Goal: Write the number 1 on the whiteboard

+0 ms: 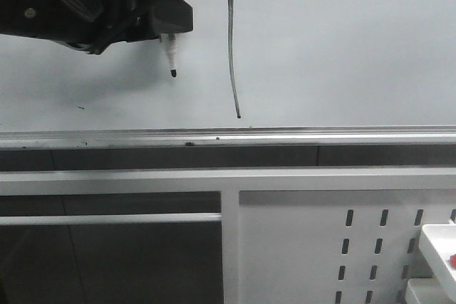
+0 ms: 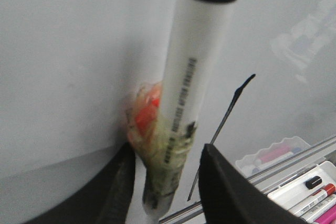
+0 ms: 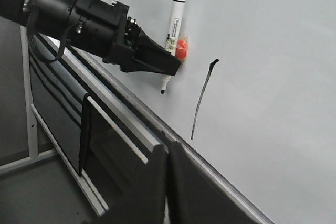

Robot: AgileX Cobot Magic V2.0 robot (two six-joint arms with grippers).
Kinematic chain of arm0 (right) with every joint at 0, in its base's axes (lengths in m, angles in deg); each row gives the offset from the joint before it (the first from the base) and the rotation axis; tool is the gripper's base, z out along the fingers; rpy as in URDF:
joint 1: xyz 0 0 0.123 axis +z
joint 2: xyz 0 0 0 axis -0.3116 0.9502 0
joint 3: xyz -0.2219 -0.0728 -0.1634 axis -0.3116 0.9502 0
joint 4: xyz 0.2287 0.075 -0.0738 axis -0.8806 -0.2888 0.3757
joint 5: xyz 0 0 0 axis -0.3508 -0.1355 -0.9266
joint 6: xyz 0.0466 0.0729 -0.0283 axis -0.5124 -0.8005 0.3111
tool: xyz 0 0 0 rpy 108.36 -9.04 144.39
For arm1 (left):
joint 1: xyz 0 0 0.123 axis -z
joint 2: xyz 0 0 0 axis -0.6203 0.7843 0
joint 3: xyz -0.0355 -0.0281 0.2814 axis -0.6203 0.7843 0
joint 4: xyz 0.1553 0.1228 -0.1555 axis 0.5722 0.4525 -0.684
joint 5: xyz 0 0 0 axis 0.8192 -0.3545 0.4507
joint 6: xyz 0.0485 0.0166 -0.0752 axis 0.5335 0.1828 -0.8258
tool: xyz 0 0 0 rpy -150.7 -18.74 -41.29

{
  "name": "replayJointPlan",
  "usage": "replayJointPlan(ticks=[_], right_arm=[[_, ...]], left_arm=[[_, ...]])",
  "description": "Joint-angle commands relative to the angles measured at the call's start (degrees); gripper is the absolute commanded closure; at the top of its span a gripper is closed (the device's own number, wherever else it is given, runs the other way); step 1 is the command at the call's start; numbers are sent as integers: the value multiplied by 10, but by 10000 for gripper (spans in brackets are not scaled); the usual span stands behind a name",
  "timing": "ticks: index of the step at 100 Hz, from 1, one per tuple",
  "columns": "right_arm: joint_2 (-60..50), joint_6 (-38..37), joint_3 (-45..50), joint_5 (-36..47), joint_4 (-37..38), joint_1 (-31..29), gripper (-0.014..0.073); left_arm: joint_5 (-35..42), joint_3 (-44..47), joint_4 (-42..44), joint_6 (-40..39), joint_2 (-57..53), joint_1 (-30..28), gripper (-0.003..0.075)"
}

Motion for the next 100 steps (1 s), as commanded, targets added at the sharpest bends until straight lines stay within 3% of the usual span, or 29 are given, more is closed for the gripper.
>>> replayJointPlan(ticks=[1,24,61,75,84,94,100], right_arm=[[3,0,-14,39,-6,-3,642],[3,0,-12,41,-6,-3,642],[3,0,-12,58,-6,-3,642],[1,0,-12,55,-6,-3,643],[1,0,-12,44,-6,-3,643],[1,0,-12,37,-8,-3,643],[1,0,-12,37,-16,-3,643]], left_arm=[[71,-22,-13,-4,-16,-1,370],[46,-22,-13,-4,-30,-1,168],[-91,-2,-13,41,-164,-1,198],[-134,23,-13,41,-248,-1,336],[-175,37,-13,41,-314,-1,500],[-227,57,10,51,-391,-1,741],[-257,67,32,56,-436,-1,740]])
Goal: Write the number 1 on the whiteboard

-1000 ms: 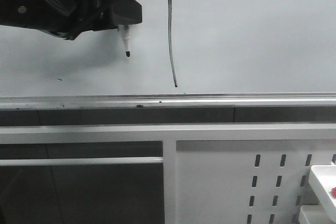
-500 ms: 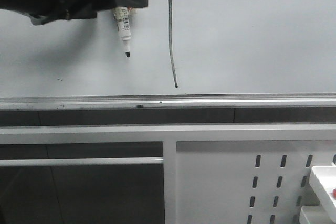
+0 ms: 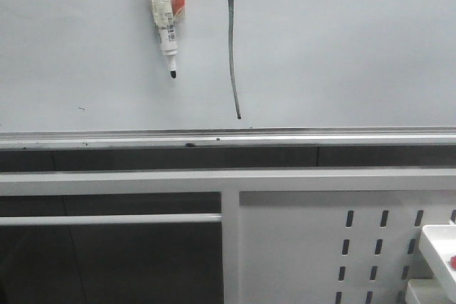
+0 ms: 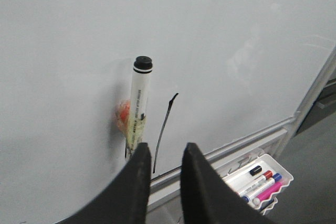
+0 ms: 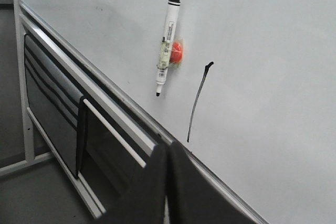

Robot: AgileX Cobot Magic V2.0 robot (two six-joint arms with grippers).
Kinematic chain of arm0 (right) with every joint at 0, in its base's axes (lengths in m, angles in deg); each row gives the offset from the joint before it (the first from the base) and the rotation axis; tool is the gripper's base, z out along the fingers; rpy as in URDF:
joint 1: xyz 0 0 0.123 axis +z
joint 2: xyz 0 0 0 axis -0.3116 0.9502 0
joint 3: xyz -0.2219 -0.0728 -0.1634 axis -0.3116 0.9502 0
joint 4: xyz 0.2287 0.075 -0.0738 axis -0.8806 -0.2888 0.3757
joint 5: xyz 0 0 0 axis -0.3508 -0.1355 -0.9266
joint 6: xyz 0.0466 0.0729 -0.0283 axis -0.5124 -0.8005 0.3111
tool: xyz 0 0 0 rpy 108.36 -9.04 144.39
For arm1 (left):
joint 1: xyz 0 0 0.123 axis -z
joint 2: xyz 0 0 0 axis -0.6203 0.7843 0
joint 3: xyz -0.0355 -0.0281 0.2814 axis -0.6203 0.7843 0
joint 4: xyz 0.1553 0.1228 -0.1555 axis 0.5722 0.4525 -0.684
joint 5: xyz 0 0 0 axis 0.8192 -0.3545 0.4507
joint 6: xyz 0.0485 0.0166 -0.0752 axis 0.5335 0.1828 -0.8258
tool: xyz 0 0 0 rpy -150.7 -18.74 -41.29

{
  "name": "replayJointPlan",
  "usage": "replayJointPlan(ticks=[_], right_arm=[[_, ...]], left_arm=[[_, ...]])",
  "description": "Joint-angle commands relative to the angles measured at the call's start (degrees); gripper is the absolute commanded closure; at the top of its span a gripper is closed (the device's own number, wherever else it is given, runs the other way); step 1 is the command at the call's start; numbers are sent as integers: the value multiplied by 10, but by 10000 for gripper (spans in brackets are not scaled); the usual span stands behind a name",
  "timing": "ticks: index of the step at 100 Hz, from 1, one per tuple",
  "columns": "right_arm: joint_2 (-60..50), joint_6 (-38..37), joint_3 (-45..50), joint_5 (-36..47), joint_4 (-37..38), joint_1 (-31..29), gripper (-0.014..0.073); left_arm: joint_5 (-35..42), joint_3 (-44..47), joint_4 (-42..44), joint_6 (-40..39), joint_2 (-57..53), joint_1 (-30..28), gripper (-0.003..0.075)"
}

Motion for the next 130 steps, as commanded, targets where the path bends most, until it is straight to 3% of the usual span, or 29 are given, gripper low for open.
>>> replayJointPlan(ticks=[1,22,41,96,103,116,130], right_arm=[[1,1,-14,28,-17,-3,643],[1,1,-14,23,-57,-3,643],[1,1,-14,23,-57,-3,643],[1,1,-14,23,-57,-3,643],[1,1,-14,23,-57,-3,643],[1,1,-14,23,-57,-3,643],[1,1,-14,23,-57,-3,643]], left_arm=[[-17,-1,33,8,-68,-1,740],[-147,6,64,8,-201,-1,740],[-199,7,62,8,-257,-1,740],[-189,26,90,24,-262,1,740],[-174,53,134,42,-269,-8,740],[-78,150,158,62,-322,-54,740],[-34,241,116,62,-416,-122,740]])
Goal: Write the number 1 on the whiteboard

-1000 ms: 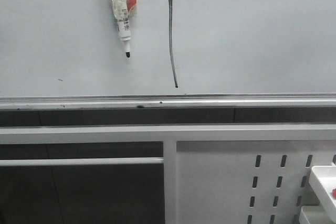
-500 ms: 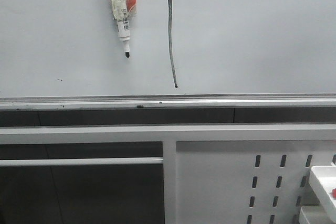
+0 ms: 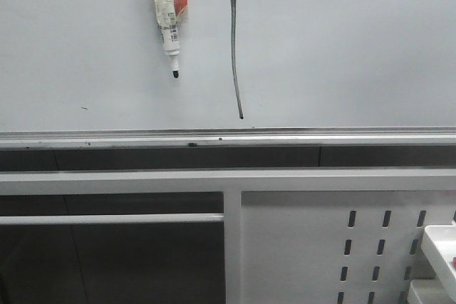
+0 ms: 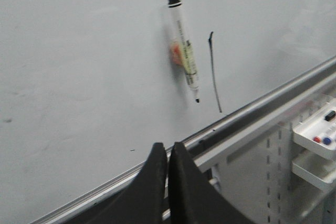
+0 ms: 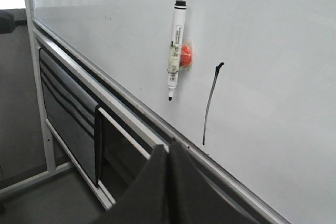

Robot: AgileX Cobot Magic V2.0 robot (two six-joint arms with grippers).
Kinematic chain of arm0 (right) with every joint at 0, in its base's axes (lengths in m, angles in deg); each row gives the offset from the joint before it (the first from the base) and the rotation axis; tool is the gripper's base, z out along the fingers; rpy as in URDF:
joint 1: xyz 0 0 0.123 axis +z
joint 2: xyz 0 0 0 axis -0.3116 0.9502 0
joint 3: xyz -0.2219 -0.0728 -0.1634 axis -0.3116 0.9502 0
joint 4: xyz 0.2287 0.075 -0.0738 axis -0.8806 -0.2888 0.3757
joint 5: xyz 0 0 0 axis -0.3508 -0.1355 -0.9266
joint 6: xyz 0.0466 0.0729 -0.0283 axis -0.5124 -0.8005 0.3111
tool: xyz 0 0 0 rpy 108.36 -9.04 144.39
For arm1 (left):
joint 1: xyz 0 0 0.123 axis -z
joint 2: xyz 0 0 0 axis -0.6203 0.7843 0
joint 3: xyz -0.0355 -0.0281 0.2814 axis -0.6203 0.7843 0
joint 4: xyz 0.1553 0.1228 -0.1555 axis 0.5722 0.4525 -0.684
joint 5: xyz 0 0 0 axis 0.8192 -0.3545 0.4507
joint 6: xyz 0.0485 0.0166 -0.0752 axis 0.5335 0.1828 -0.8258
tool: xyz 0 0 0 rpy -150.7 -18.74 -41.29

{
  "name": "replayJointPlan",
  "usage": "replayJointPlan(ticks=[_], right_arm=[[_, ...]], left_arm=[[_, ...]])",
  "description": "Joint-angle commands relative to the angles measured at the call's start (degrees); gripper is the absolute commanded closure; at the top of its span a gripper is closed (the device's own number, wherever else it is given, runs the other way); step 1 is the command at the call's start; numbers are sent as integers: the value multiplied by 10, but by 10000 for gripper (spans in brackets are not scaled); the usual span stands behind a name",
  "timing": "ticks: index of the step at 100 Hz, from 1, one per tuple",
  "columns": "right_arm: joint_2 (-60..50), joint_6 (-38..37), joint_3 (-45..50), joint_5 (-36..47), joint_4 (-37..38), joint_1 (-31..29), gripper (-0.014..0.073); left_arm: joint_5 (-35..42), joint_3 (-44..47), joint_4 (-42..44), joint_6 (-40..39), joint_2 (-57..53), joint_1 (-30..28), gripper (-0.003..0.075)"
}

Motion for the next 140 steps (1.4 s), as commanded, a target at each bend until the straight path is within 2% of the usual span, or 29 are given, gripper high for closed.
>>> replayJointPlan(ticks=[1,6,20,28,34,49,58,140], right_arm=[[1,1,-14,27,-8,-3,643],[1,1,-14,27,-8,-3,643],[1,1,-14,25,-8,-3,643],[1,1,-14,25,-8,-3,643],[1,1,-14,24,-8,-3,643],[1,1,-14,24,-8,-3,643],[1,1,-14,23,-8,-3,643],[1,1,-11,24,-8,-3,643]], left_arm=[[75,34,-33,3,-47,-39,740],[75,59,-55,3,-73,-66,740],[76,95,-74,3,-60,-145,740],[76,116,-112,2,-62,-187,740],[15,115,-122,2,-71,-211,740],[-77,115,-133,1,-71,-256,740],[-84,115,-153,0,-71,-262,740],[-81,115,-153,0,-71,-262,740]])
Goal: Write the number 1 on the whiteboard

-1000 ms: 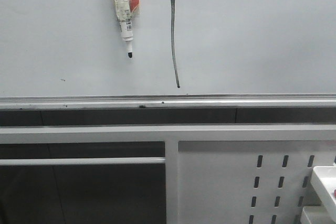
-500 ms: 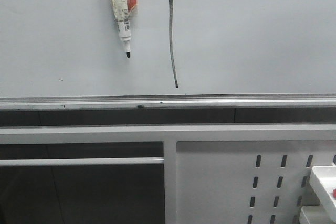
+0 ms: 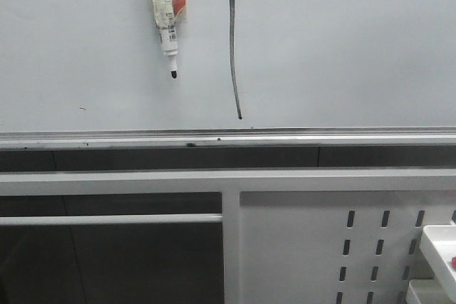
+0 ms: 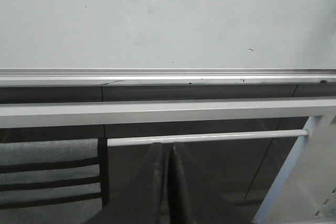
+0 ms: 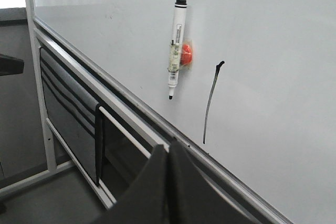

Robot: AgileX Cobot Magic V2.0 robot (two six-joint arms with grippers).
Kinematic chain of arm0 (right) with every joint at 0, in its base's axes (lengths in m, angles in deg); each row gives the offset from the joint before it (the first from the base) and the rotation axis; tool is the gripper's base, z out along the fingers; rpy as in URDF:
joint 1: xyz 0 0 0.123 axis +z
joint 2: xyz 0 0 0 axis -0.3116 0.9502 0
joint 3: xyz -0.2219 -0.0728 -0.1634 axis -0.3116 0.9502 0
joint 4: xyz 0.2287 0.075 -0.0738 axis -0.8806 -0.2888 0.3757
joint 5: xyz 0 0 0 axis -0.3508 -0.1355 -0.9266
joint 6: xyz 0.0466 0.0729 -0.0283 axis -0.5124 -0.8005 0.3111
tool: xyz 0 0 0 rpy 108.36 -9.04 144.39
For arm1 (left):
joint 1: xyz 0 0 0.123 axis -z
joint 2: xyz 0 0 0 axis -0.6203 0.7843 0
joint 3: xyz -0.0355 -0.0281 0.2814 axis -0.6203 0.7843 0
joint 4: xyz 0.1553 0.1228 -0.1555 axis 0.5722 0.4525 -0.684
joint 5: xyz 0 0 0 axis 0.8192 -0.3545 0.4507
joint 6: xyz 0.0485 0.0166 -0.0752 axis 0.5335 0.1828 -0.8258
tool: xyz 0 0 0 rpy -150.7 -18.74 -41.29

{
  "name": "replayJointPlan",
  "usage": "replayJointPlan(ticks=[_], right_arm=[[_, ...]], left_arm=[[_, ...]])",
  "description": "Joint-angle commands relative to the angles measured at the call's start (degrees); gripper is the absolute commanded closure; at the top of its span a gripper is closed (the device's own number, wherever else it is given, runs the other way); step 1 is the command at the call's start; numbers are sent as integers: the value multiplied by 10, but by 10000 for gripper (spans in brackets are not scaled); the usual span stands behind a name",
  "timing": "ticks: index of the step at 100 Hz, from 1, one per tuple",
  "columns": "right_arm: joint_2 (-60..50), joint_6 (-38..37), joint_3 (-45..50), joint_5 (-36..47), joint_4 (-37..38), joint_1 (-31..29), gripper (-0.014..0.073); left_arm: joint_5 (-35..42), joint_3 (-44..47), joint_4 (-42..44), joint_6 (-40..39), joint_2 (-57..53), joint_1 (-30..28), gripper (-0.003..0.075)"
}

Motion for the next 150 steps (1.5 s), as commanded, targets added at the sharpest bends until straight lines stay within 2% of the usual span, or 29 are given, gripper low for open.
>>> replayJointPlan(ticks=[1,8,17,22,32,41,48,56,70,79,150], right_arm=[[2,1,-10,27,-8,-3,643],[2,1,8,66,22,-4,643],[-2,-27,48,177,62,-4,643],[-10,-106,79,233,130,-7,643],[-31,-328,138,323,260,-25,643],[-59,-491,189,320,376,-56,643],[-81,-566,223,283,444,-80,643],[-108,-583,221,160,476,-101,643],[-170,-583,224,23,515,-142,643],[-219,-583,224,-35,538,-164,643],[-235,-583,224,-29,550,-174,643]], left_arm=[[19,20,-11,-3,-13,0,740],[19,20,-11,-3,-13,0,740],[18,20,-11,-3,-13,0,740],[18,20,-11,-3,-13,0,740],[18,20,-11,-3,-13,0,740],[18,20,-11,-3,-13,0,740],[18,20,-11,-3,-13,0,740],[18,20,-11,-3,-13,0,740],[18,20,-11,-3,-13,0,740],[18,20,-11,-3,-13,0,740],[18,20,-14,-3,-12,0,740]])
